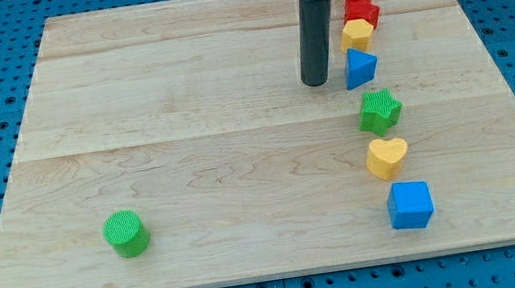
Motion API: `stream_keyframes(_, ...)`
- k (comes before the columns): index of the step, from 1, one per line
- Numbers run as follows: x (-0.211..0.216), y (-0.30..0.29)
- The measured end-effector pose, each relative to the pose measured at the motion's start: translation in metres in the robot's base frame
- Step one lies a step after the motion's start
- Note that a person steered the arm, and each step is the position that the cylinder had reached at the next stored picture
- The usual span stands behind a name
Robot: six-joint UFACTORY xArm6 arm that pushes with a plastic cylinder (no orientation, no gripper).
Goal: Place the green circle to the top right side of the red circle
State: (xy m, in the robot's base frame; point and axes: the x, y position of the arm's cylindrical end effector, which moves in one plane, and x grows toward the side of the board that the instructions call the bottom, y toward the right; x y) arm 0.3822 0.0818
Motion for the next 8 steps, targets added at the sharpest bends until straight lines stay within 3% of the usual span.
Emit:
stream_keyframes(3,0.000,0.033)
stream_keyframes(4,0.037,-0.039)
stream_keyframes(5,0.167,-0.061)
stream_keyframes(6,0.236,-0.073)
stream_keyframes(7,0.229,-0.144)
stream_keyframes(8,0.191,-0.207)
